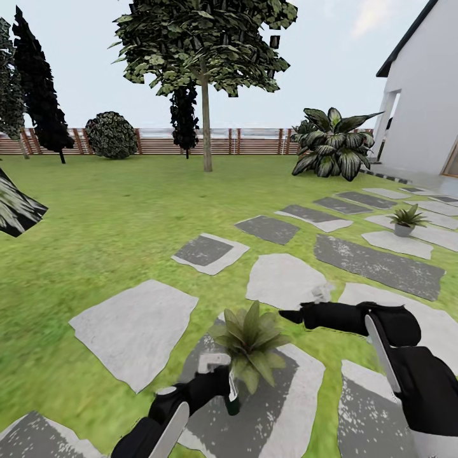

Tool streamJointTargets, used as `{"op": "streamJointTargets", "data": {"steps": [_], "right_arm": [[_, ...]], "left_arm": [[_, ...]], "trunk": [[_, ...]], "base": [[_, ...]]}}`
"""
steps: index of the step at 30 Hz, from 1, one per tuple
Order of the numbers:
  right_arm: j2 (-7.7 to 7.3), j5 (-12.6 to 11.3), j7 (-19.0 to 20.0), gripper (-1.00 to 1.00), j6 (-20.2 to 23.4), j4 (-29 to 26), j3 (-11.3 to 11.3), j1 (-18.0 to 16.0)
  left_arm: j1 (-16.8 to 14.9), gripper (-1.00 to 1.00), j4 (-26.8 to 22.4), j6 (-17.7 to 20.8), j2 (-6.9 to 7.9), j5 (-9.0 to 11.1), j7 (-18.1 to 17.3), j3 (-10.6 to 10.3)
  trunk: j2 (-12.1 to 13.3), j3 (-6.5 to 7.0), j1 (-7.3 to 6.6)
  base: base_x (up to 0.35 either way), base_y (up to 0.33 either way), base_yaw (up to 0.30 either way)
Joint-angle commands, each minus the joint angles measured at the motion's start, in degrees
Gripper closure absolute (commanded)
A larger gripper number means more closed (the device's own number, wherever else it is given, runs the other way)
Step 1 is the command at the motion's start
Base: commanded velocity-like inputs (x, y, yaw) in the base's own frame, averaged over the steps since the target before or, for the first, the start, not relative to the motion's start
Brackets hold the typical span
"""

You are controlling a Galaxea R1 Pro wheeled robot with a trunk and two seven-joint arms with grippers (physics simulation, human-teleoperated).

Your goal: Pick up the pesticide atomizer in the garden and spray insectifuge to fully cover both potted plants in the garden.

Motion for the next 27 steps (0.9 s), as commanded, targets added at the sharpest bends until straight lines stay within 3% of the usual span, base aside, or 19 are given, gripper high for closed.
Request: {"op": "streamJointTargets", "data": {"steps": [1, 4, 9, 12, 14, 15, 27], "right_arm": [[-0.04, -0.03, 0.17, -1.00, 0.40, -0.03, -0.53, -0.24], [-1.25, -0.08, 0.17, -1.00, 0.40, -0.03, -2.56, -1.11], [-2.37, -0.11, 0.17, -1.00, 0.40, -0.08, -3.45, -1.94], [-2.60, -0.12, 0.02, -1.00, 0.40, -0.09, -3.65, -2.63], [-2.58, -0.12, 0.06, -1.00, 0.40, -0.11, -3.72, -2.77], [-1.53, -0.38, 0.22, -1.00, 0.40, -0.12, -3.22, -2.87], [-1.53, -0.39, -0.06, -1.00, 0.40, -0.12, -3.18, -2.75]], "left_arm": [[-0.17, 1.00, 0.75, 0.42, -0.32, 0.34, 1.26, 0.02], [-0.97, 1.00, 3.40, 2.61, -1.40, 0.40, 4.72, -0.04], [-1.85, 1.00, 6.06, 4.92, -1.83, 0.60, 6.09, 0.06], [-4.25, 1.00, 12.11, 4.59, -2.10, 0.78, 6.00, 0.16], [-5.21, 1.00, 14.66, 3.82, -2.20, 0.83, 5.58, 0.15], [-5.88, 1.00, 17.34, -2.31, -2.25, 0.71, 4.22, -1.29], [-5.88, 1.00, 17.49, -2.32, -2.18, 0.76, 4.25, -1.20]], "trunk": [[-0.03, -0.06, -0.01], [-0.03, -0.06, -0.01], [-0.03, -0.06, -0.01], [-0.03, -0.06, -0.01], [-0.03, -0.06, -0.01], [-0.03, -0.06, -0.01], [-0.03, -0.06, -0.01]], "base": [[0.000, 0.000, 0.000], [0.000, 0.000, 0.000], [0.000, 0.000, 0.000], [0.000, 0.000, 0.000], [0.000, 0.000, 0.000], [0.000, 0.000, 0.000], [0.000, 0.000, 0.000]]}}
